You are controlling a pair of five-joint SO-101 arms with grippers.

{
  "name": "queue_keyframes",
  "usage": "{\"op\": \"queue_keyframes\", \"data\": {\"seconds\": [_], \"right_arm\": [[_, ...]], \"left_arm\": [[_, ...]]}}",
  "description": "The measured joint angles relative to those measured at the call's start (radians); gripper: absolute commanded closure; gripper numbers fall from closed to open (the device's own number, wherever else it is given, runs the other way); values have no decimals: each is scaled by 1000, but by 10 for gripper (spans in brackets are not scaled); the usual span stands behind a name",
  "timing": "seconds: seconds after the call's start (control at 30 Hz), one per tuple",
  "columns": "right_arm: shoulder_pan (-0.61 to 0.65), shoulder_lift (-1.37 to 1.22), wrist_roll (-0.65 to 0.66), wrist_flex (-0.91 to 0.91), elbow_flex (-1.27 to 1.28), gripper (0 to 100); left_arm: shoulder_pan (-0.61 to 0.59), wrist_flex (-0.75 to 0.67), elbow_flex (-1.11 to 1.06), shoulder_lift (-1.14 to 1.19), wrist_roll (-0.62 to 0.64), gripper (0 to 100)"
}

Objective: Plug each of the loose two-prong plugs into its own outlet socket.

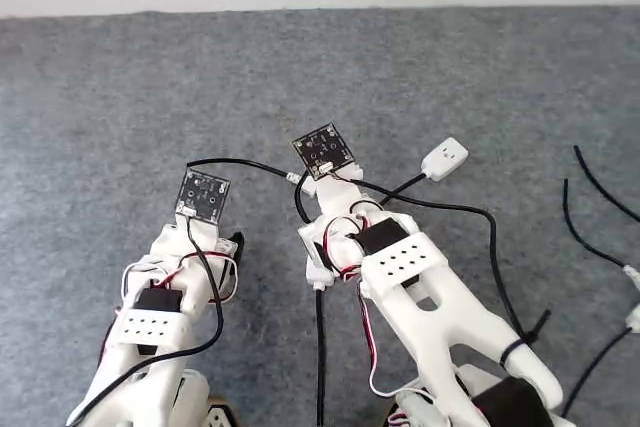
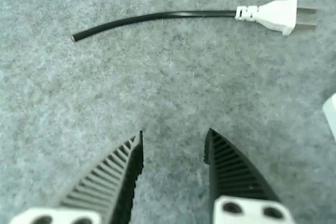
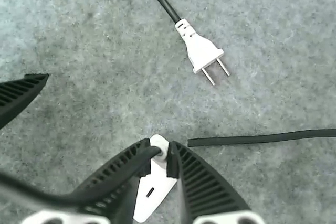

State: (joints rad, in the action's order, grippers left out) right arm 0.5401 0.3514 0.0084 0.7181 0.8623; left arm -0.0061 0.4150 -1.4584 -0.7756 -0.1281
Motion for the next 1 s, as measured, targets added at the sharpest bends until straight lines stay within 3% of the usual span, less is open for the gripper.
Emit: {"op": "queue_keyframes", "data": {"seconds": [0.13,0.2,0.6,1.0], "right_arm": [[11,-12,0,0,-2,738],[18,-35,0,8,-3,686],[83,-69,-129,91,-75,697],[100,-298,-199,118,-187,701]], "left_arm": [[2,0,0,0,0,815],[2,0,0,0,0,815],[0,0,0,0,0,815],[0,0,0,0,0,815]]}}
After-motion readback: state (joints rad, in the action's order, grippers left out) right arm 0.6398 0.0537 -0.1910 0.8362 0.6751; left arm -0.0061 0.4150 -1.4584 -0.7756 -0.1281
